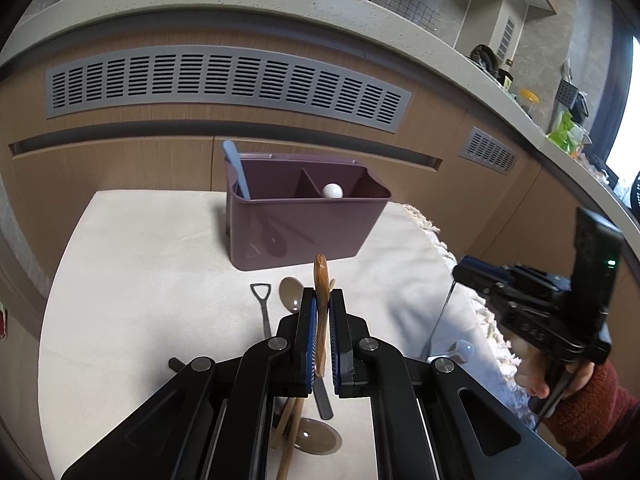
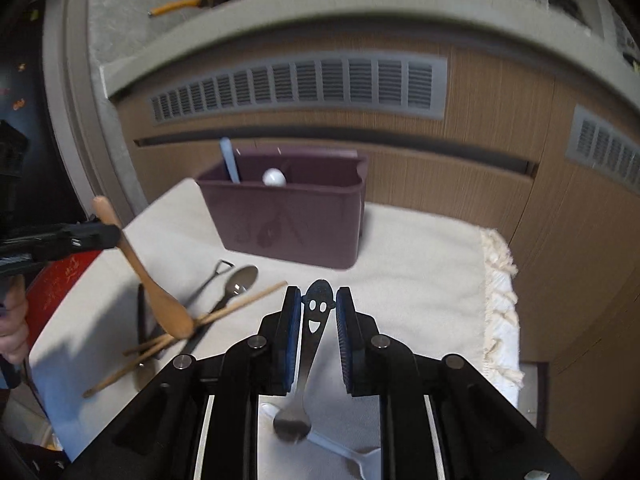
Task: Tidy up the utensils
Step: 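Carry the smiley spoon and wooden spoon over the caddy and release both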
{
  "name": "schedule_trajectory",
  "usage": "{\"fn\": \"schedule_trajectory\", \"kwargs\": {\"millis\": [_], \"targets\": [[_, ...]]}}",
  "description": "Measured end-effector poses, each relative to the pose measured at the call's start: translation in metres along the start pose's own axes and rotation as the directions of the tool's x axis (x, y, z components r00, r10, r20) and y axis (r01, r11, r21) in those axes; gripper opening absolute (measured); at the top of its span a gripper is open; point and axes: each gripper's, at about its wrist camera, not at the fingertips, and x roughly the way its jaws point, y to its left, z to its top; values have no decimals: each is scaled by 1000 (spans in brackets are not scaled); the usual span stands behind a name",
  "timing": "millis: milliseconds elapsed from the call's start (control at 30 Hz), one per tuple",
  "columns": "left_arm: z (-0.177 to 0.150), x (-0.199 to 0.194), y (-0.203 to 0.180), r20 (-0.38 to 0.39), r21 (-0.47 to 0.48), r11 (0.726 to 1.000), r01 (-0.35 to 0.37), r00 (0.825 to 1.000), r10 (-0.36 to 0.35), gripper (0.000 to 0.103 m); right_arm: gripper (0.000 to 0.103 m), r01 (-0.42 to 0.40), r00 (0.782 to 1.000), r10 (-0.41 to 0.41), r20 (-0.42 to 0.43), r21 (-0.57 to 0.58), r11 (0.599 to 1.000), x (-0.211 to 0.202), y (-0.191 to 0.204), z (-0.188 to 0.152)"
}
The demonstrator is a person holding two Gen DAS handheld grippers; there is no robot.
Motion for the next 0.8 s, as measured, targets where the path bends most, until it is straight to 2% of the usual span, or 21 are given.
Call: {"fn": "schedule_trajectory", "kwargs": {"millis": [167,333,433,500,567,667,700,800], "targets": [[5,-10,-10,29,28,1000,0,1000,-1,6,15,14,998,-12,68,-33,999,-31,10,10],[26,-23,-16,76,60,998,8,997,-12,6,15,13,994,-9,112,-29,1000,-39,16,26],[63,-41,-17,159,81,997,13,987,-26,6,15,2,987,4,160,-37,999,-46,17,56],[92,-52,-18,238,109,994,-5,971,-21,6,15,13,974,-3,228,-45,999,-55,18,85],[115,-49,-16,256,140,990,-12,966,-25,6,15,31,959,-12,282,-62,998,-61,21,114],[140,-30,-2,274,113,994,-13,962,-18,6,15,101,938,-71,340,-71,992,-47,21,153],[144,-19,4,272,96,995,-10,962,-17,6,15,113,937,-84,340,-68,991,-36,19,161],[150,14,16,229,71,997,7,973,-23,6,15,121,952,-102,288,-49,991,8,10,171]]}}
